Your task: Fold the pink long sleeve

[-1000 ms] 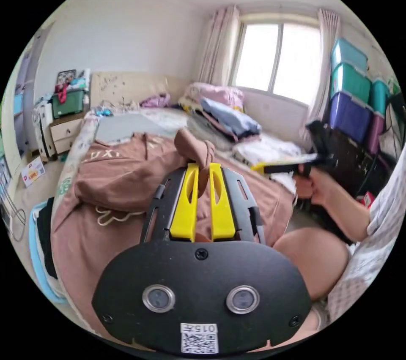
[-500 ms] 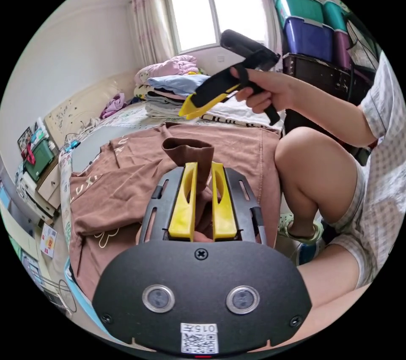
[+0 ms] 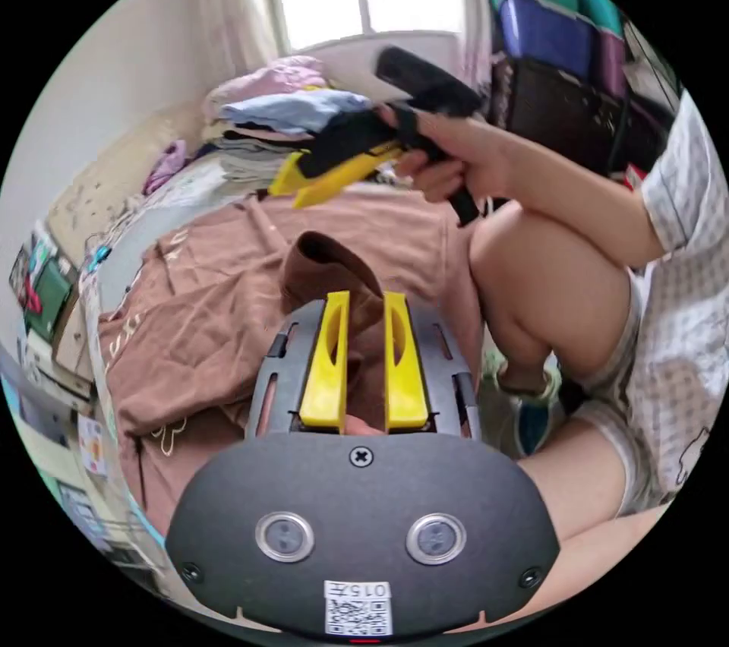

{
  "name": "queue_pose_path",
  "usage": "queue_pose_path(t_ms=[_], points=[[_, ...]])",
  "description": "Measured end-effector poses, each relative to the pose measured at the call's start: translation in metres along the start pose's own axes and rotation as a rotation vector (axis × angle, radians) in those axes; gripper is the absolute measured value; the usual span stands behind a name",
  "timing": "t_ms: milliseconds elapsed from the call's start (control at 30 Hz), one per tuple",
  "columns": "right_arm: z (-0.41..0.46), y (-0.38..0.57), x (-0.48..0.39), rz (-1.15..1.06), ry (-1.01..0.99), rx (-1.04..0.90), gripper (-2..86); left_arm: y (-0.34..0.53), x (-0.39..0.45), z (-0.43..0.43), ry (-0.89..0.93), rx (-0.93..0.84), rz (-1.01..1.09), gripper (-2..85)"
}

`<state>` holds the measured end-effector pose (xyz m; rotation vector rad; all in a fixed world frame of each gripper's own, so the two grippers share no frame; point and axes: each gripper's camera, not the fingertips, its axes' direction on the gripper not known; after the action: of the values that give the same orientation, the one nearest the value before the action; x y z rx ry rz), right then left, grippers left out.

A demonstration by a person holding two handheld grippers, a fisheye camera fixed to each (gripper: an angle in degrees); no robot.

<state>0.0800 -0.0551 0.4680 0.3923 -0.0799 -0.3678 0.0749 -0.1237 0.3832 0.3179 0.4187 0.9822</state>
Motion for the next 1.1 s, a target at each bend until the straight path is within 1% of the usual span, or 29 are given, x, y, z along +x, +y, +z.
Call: queue_pose_path(t_ms=[67, 133, 200, 300, 367, 400, 467, 533, 600, 633, 700, 833, 933, 1100], points=[[0.006, 0.001, 0.001, -0.006, 0.047, -0.029, 13.5, -0.004, 0.018, 0.002, -0.019, 0.018, 0.082, 6.5], [0.013, 0.003, 0.001, -0.01, 0.107, -0.064, 13.5, -0.003, 0.019, 0.001, -0.023, 0.038, 0.08, 6.4], [0.023, 0.004, 0.001, -0.019, 0.158, -0.118, 13.5, -0.001, 0.009, -0.001, -0.007, 0.053, 0.035, 6.4], [0.043, 0.004, 0.0, -0.046, 0.138, -0.208, 12.9, 0.013, -0.012, -0.015, 0.023, 0.145, -0.06, 6.6], [0.06, 0.006, -0.005, -0.09, 0.107, -0.284, 9.9, 0.031, -0.033, -0.031, -0.029, 0.251, -0.187, 6.2], [0.063, 0.007, -0.006, -0.102, 0.119, -0.298, 9.0, 0.036, -0.04, -0.033, -0.055, 0.264, -0.235, 6.0], [0.069, 0.012, -0.012, -0.125, 0.231, -0.315, 4.3, 0.051, -0.059, -0.032, -0.14, 0.222, -0.363, 5.9], [0.072, 0.016, -0.014, -0.141, 0.262, -0.322, 2.3, 0.053, -0.063, -0.027, -0.15, 0.182, -0.382, 6.2], [0.075, 0.018, -0.013, -0.144, 0.249, -0.328, 1.6, 0.046, -0.057, -0.025, -0.122, 0.185, -0.327, 6.7], [0.078, 0.018, -0.011, -0.136, 0.241, -0.331, 1.3, 0.038, -0.048, -0.023, -0.104, 0.18, -0.262, 7.0], [0.083, 0.019, -0.009, -0.129, 0.232, -0.338, 1.2, 0.023, -0.034, -0.015, -0.093, 0.141, -0.179, 7.3], [0.092, 0.021, -0.006, -0.108, 0.222, -0.344, 1.4, 0.0, -0.026, 0.027, -0.107, -0.094, -0.146, 7.4], [0.096, 0.023, -0.006, -0.11, 0.223, -0.34, 1.0, 0.001, -0.022, 0.023, -0.168, -0.08, -0.11, 3.7], [0.106, 0.028, -0.011, -0.146, 0.255, -0.366, 0.6, 0.01, -0.031, 0.014, -0.068, -0.022, -0.109, 0.7]])
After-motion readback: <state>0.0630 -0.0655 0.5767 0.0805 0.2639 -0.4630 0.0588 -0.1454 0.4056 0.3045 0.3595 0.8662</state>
